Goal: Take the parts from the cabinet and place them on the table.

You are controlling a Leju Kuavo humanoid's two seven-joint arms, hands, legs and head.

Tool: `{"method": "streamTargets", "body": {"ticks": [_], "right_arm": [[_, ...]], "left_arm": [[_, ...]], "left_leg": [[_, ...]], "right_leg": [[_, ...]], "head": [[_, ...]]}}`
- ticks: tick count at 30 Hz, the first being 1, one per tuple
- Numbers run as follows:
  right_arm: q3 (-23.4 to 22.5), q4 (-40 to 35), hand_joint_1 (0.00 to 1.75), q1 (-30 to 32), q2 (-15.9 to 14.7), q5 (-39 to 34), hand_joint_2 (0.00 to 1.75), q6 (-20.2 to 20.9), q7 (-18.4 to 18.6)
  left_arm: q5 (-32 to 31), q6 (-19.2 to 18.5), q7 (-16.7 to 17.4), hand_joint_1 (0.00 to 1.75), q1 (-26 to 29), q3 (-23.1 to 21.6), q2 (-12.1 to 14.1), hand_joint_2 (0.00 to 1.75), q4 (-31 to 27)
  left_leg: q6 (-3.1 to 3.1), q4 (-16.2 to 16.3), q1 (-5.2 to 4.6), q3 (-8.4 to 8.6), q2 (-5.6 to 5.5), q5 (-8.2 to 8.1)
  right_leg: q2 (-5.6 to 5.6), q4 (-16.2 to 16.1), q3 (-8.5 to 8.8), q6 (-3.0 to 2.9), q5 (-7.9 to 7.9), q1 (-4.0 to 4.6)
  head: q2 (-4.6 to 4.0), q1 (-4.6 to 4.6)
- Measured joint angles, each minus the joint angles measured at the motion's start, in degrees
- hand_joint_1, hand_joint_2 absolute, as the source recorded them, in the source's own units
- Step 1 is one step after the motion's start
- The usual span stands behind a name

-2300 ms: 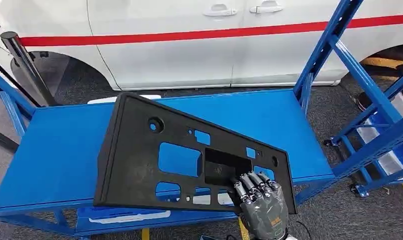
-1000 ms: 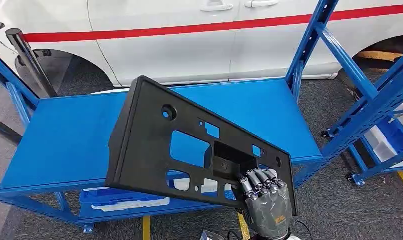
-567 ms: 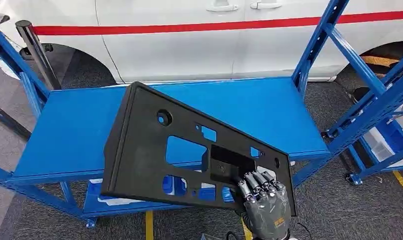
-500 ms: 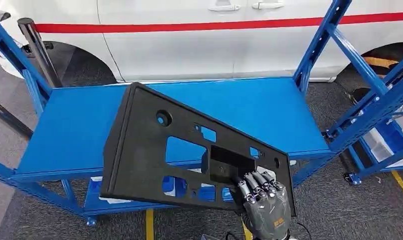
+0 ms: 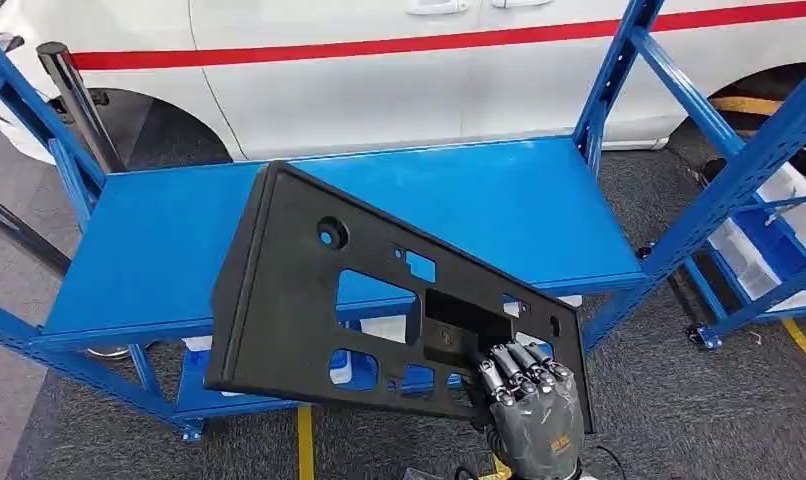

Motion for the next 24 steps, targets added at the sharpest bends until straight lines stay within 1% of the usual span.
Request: {"method": "streamTargets", "body": {"ticks": [1, 2, 3, 4, 5, 6, 7, 8, 9, 10, 11, 12, 13, 14, 15, 16, 17, 18, 19, 20, 21, 22, 23, 24], "right_arm": [[0.0, 0.0, 1.75, 0.0, 0.0, -0.1, 1.75, 0.0, 0.0], [0.0, 0.0, 1.75, 0.0, 0.0, -0.1, 1.75, 0.0, -0.1], [0.0, 0.0, 1.75, 0.0, 0.0, -0.2, 1.75, 0.0, -0.2], [0.0, 0.0, 1.75, 0.0, 0.0, -0.2, 1.75, 0.0, -0.2], [0.0, 0.0, 1.75, 0.0, 0.0, -0.2, 1.75, 0.0, -0.3], [0.0, 0.0, 1.75, 0.0, 0.0, -0.3, 1.75, 0.0, -0.4], [0.0, 0.0, 1.75, 0.0, 0.1, -0.4, 1.75, 0.0, -0.6], [0.0, 0.0, 1.75, 0.0, 0.1, -0.5, 1.75, 0.0, -0.7], [0.0, 0.0, 1.75, 0.1, 0.2, -0.7, 1.75, 0.0, -0.9], [-0.1, 0.0, 1.75, 0.0, 0.2, -0.7, 1.75, 0.0, -1.1], [-0.2, 0.0, 1.75, 0.1, 0.3, -0.8, 1.75, 0.0, -1.4], [-0.2, 0.0, 1.75, 0.1, 0.3, -1.0, 1.75, 0.0, -1.6], [-0.3, 0.0, 1.75, 0.2, 0.3, -1.2, 1.75, 0.0, -1.9], [-0.4, 0.0, 1.75, 0.1, 0.3, -1.3, 1.75, 0.0, -2.0], [-0.5, 0.0, 1.75, 0.2, 0.3, -1.3, 1.75, 0.0, -2.1], [-0.6, 0.0, 1.75, 0.2, 0.3, -1.3, 1.75, 0.0, -2.1], [-0.7, 0.0, 1.75, 0.2, 0.3, -1.4, 1.75, 0.0, -2.1], [-0.7, 0.0, 1.75, 0.2, 0.3, -1.4, 1.75, 0.0, -2.1], [-0.8, 0.0, 1.75, 0.3, 0.3, -1.4, 1.75, 0.0, -2.1], [-0.8, 0.0, 1.75, 0.3, 0.3, -1.4, 1.75, 0.0, -2.1], [-0.8, 0.0, 1.75, 0.3, 0.3, -1.4, 1.75, 0.0, -2.1], [-0.8, 0.0, 1.75, 0.2, 0.4, -1.4, 1.75, 0.0, -2.1], [-0.8, 0.0, 1.75, 0.2, 0.4, -1.4, 1.75, 0.0, -2.1], [-0.8, -0.1, 1.75, 0.2, 0.5, -1.4, 1.75, 0.0, -2.1]], "left_arm": [[0.0, 0.0, 0.0, 0.0, 0.0, 0.0, 0.0, 1.75, 0.0], [0.0, 0.0, 0.0, 0.0, 0.0, 0.0, 0.0, 1.75, 0.0], [0.0, 0.0, 0.0, 0.0, -0.1, 0.0, 0.0, 1.75, 0.0], [0.0, 0.0, 0.0, 0.0, 0.0, 0.0, 0.0, 1.75, 0.0], [0.0, 0.0, 0.0, 0.0, 0.0, 0.0, 0.2, 1.75, 0.0], [0.0, 0.0, 0.0, 0.0, 0.0, 0.0, 0.2, 1.75, 0.0], [0.0, 0.0, 0.0, 0.0, -0.1, 0.0, 0.2, 1.75, 0.0], [0.0, 0.0, 0.0, 0.0, -0.2, 0.0, 0.2, 1.75, 0.0], [0.0, -0.1, 0.0, 0.0, -0.1, 0.0, 0.2, 1.75, 0.0], [0.0, -0.2, 0.0, 0.0, 0.0, 0.0, 0.2, 1.75, 0.0], [0.0, -0.2, 0.0, 0.0, 0.0, 0.1, 0.2, 1.75, 0.0], [0.0, -0.2, 0.0, 0.0, 0.0, 0.1, 0.2, 1.75, 0.0], [0.0, -0.2, 0.0, 0.0, -0.1, 0.1, 0.2, 1.75, 0.0], [-0.1, -0.2, 0.0, 0.0, -0.2, 0.1, 0.2, 1.75, 0.0], [-0.1, -0.2, 0.0, 0.0, -0.2, 0.1, 0.3, 1.75, 0.0], [-0.1, -0.2, 0.0, 0.0, -0.1, 0.1, 0.3, 1.75, 0.0], [-0.1, -0.2, 0.0, 0.0, -0.1, 0.1, 0.3, 1.75, 0.0], [-0.1, -0.2, 0.0, 0.0, 0.0, 0.1, 0.3, 1.75, 0.0], [-0.1, -0.2, 0.0, 0.0, 0.0, 0.1, 0.3, 1.75, 0.0], [-0.1, -0.2, 0.0, 0.0, 0.0, 0.1, 0.3, 1.75, 0.0], [-0.1, -0.2, 0.0, 0.0, 0.0, 0.1, 0.3, 1.75, 0.0], [-0.1, -0.2, 0.0, 0.0, 0.0, 0.1, 0.2, 1.75, 0.0], [-0.1, -0.2, 0.0, 0.0, 0.0, 0.1, 0.2, 1.75, 0.0], [-0.1, -0.2, 0.0, 0.0, 0.0, 0.1, 0.2, 1.75, 0.0]], "left_leg": [[-0.4, 4.7, 0.29, -1.68, 0.02, -2.58], [-0.71, 7.9, 0.49, -2.55, 0.04, -3.89], [-0.95, 8.5, 0.72, -2.18, 0.07, -3.79], [-1.18, 6.5, 0.93, -0.53, 0.08, -2.6], [-1.34, 2.4, 1.09, 2.27, 0.09, -0.72], [-1.58, -4.3, 1.34, 6.49, 0.1, 1.66], [-1.63, -8.3, 1.45, 8.34, 0.03, 1.11], [-0.86, -8.2, 0.83, 8.07, -0.39, 1.56], [-0.27, -8.1, 0.94, 7.78, -0.47, 1.74], [0.09, -8.0, 0.88, 7.67, -0.46, 1.96], [0.44, -8.0, 0.65, 7.6, -0.46, 2.18], [1.24, -8.5, 0.81, 7.26, -0.33, 2.81], [1.8, -8.5, 0.98, 7.2, -0.18, 3.32], [2.25, -8.5, 0.98, 6.67, -0.16, 3.75], [2.44, -8.4, 0.9, 6.14, -0.16, 4.09], [2.53, -8.4, 0.74, 5.56, -0.13, 4.44], [2.56, -8.2, 0.58, 4.96, -0.08, 4.75], [2.59, -8.1, 0.42, 4.47, -0.06, 5.02], [2.58, -8.1, 0.26, 4.06, -0.06, 5.3], [2.55, -8.1, 0.11, 3.81, -0.09, 5.56], [2.47, -8.1, -0.07, 3.63, -0.19, 5.8], [2.35, -8.1, -0.12, 3.6, -0.23, 6.04], [1.99, -8.1, -0.38, 3.46, -0.2, 6.32], [1.68, -8.1, -0.16, 3.35, -0.15, 6.51]], "right_leg": [[-0.07, 0.2, -0.66, 0.07, 0.32, 0.0], [-0.14, 0.4, -1.26, 0.19, 0.6, -0.01], [-0.14, 0.6, -1.83, 0.35, 0.83, -0.1], [-0.14, 0.9, -2.31, 0.55, 0.99, -0.24], [-0.12, 1.3, -2.74, 0.73, 1.11, -0.41], [-0.1, 2.0, -3.27, 0.95, 1.19, -0.64], [-0.11, 2.5, -3.69, 1.38, 1.21, -0.62], [-0.05, 2.9, -3.97, 1.87, 1.33, -0.33], [-0.03, 2.8, -4.05, 2.23, 1.61, -0.26], [0.0, 2.7, -4.06, 2.6, 1.89, -0.25], [0.04, 2.4, -3.99, 3.06, 2.24, -0.47], [0.13, 2.5, -4.19, 3.45, 2.47, -0.53], [0.24, 3.3, -4.65, 3.62, 1.14, -0.78], [0.27, 5.8, -5.62, 3.76, -1.58, -0.78], [0.32, 9.8, -7.07, 3.95, -4.4, -0.8], [0.34, 14.7, -8.82, 4.09, -7.01, -0.78], [0.36, 18.7, -10.13, 4.1, -8.69, -0.77], [0.36, 20.1, -10.17, 3.98, -8.93, -0.75], [0.38, 18.4, -8.6, 3.72, -7.88, -0.72], [0.42, 14.5, -5.86, 3.34, -6.16, -0.6], [0.45, 8.6, -2.09, 2.73, -4.09, -0.24], [0.47, 3.2, 1.33, 1.91, -2.89, 0.12], [0.27, 1.7, 1.82, 1.63, -3.6, 0.3], [0.24, 1.3, 1.57, 1.51, -2.97, 0.51]], "head": [[0.0, 0.02], [0.0, 0.0], [0.0, 0.0], [0.0, 0.0], [0.0, 0.0], [0.0, 0.0], [0.0, 0.0], [0.0, -0.02], [0.0, 0.13], [0.0, 0.11], [0.0, 0.09], [0.0, 0.11], [0.0, 0.11], [0.0, 0.15], [0.0, 0.13], [0.0, 0.13], [0.0, 0.11], [0.0, 0.11], [0.0, 0.11], [0.0, 0.11], [0.0, 0.11], [0.0, 0.09], [0.0, 0.04], [0.0, 0.15]]}}
